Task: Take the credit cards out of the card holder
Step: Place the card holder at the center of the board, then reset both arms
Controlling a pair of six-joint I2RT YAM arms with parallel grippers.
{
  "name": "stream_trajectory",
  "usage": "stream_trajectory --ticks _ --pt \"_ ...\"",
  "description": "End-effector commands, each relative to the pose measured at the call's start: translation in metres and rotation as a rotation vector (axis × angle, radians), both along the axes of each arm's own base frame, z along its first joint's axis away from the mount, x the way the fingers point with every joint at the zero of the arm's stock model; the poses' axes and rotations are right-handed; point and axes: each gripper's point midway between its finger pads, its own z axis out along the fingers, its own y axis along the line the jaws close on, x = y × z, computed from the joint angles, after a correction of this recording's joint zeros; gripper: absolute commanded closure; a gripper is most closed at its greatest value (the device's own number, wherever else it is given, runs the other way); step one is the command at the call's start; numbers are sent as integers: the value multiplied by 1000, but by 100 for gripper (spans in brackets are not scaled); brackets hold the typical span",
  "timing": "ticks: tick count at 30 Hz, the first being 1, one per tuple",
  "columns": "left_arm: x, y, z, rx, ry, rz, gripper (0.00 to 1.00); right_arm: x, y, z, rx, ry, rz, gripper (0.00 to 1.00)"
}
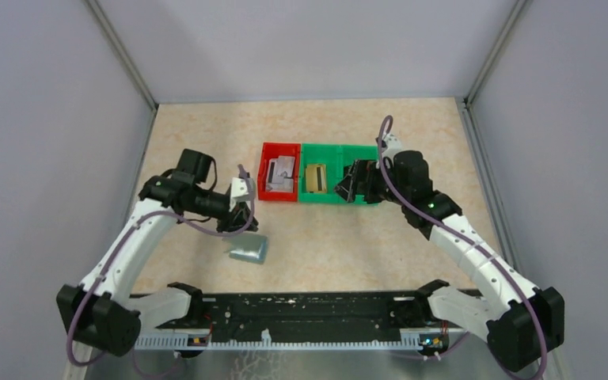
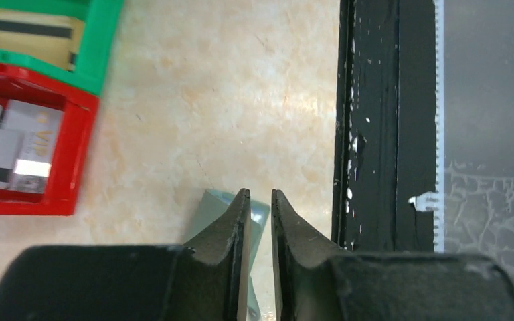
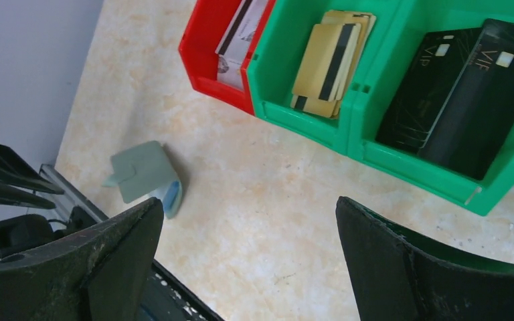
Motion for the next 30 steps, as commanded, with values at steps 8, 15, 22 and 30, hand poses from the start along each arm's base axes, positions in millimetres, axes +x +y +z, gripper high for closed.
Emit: stream_trajectory --ticks 8,15,22,30 --pt "47 -5 -79 197 -216 -89 91 12 -38 11 1 -40 -174 1" --pt "86 5 -60 204 -59 207 48 27 -78 15 -74 -78 -332 1" --pt "170 81 -27 32 5 613 1 44 -151 12 -234 -179 -677 1" --pt "225 171 -46 -35 -1 977 1 42 -213 -7 -362 -269 -970 1"
